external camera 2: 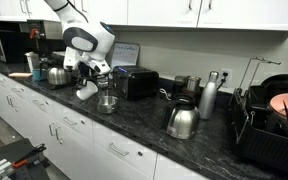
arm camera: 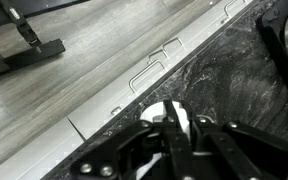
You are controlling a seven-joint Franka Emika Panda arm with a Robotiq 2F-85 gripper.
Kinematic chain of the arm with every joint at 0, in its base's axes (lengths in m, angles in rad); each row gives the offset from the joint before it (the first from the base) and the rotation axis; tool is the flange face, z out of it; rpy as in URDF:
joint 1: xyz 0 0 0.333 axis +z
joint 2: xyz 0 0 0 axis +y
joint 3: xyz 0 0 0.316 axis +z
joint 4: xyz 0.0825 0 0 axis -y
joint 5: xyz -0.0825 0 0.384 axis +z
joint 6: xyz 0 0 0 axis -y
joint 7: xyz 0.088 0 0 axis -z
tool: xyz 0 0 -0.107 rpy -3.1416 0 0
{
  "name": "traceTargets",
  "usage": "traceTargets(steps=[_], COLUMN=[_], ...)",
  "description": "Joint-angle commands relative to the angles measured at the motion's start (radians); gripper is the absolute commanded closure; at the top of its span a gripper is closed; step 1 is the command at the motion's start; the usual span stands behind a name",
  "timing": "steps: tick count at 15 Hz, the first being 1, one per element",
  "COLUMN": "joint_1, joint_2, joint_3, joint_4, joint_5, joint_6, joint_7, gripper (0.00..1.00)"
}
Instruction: Pour the contents in the white mug into the silver pot
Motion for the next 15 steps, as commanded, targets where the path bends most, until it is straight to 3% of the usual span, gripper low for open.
traceTargets(steps=[1,2,10,15], joint_1=[-0.017,-0.017,-0.076,-0.098], joint_2=[0.000,0.000,0.044,0.101], joint_3=[0.016,0.016,-0.032,-0.044], joint_4=[0.001,0.001,0.077,0.152], joint_5=[0.000,0.000,0.022,0.074], joint_6=[-0.003,-0.003,-0.185,-0.327], joint_7=[0.000,0.000,0.103,0.101], gripper=[0.91,0.98,0.98,0.98])
